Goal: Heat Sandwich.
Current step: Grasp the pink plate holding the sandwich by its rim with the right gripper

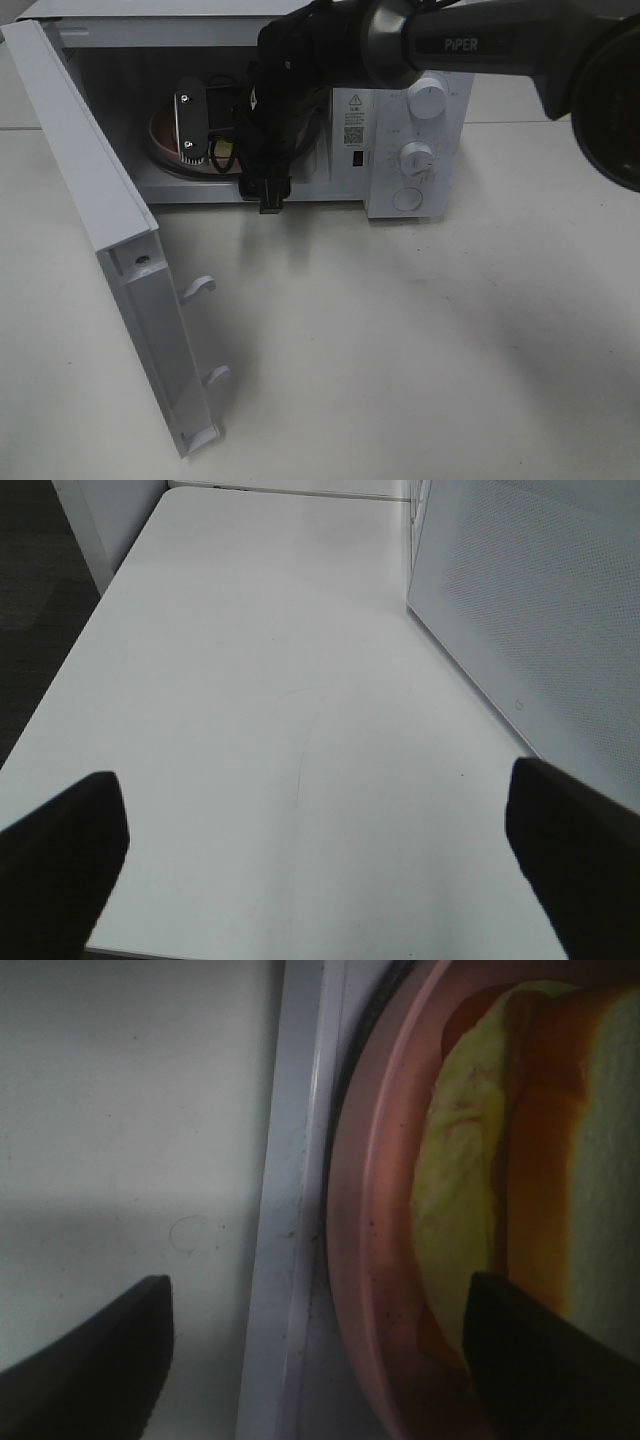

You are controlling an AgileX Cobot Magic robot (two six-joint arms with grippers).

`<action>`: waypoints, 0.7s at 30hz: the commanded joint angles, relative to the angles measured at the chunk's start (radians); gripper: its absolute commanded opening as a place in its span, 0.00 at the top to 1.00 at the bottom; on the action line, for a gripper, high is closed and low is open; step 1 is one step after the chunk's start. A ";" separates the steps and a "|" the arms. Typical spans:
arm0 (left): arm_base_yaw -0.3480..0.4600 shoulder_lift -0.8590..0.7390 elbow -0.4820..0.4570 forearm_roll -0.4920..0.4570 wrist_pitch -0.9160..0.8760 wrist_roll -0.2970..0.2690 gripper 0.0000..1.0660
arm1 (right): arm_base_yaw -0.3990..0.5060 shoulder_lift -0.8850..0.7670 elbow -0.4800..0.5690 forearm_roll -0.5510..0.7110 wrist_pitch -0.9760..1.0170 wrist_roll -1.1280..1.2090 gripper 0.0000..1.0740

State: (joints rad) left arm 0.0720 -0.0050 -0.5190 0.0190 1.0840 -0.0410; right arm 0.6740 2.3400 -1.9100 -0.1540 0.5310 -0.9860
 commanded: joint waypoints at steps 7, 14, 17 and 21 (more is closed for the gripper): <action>0.005 -0.016 0.002 0.004 -0.014 0.000 0.08 | -0.008 0.082 -0.121 -0.003 0.016 0.011 0.29; 0.005 -0.016 0.002 0.020 -0.014 0.000 0.08 | -0.024 0.104 -0.134 -0.004 0.007 0.011 0.29; 0.005 -0.016 0.002 0.020 -0.014 0.000 0.08 | -0.024 0.109 -0.134 -0.001 0.010 0.011 0.29; 0.005 -0.016 0.002 0.022 -0.015 0.000 0.08 | -0.024 0.117 -0.134 0.016 0.011 0.011 0.33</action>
State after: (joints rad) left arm 0.0720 -0.0050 -0.5190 0.0360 1.0840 -0.0410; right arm 0.6510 2.4570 -2.0410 -0.1480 0.5350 -0.9830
